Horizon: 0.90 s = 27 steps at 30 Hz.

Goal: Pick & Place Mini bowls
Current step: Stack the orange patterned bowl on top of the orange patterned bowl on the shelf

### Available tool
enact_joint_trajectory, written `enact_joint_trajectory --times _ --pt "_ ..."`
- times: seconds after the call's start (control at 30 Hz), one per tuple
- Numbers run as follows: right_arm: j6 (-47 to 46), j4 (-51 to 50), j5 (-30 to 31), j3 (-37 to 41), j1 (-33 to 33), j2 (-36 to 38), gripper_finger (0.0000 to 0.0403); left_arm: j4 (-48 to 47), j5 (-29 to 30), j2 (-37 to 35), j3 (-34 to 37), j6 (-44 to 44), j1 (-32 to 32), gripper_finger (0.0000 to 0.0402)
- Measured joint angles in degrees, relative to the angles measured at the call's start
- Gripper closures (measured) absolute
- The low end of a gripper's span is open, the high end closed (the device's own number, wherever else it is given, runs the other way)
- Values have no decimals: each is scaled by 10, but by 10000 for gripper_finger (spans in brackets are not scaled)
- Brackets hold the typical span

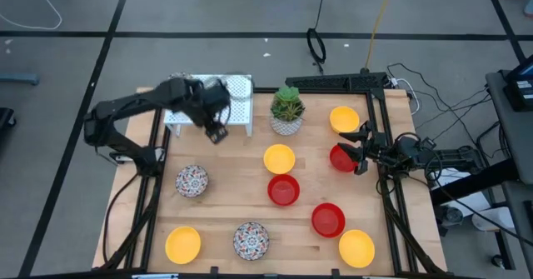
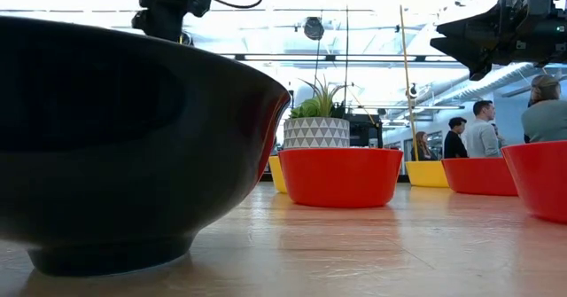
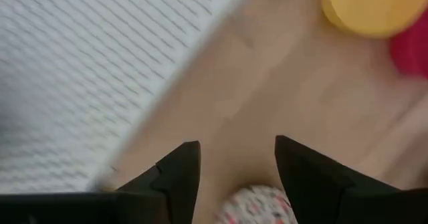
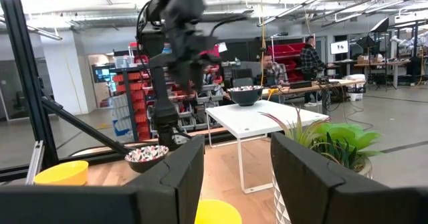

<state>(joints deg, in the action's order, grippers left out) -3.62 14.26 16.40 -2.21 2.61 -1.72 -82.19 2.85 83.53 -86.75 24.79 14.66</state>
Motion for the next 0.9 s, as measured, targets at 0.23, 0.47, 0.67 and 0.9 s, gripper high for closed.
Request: enact_joint_trajectory --times 0.23,0.47,0.67,0.9 --pt "0 0 0 0 0 0 243 4 -1 0 86 165 -146 204" --pt "0 0 0 0 0 0 243 91 0 0 189 351 -261 204" --pt "0 0 0 0 0 0 243 149 1 0 241 507 -320 204" --pt "0 0 0 0 0 0 243 237 -1 7 283 552 -367 204"
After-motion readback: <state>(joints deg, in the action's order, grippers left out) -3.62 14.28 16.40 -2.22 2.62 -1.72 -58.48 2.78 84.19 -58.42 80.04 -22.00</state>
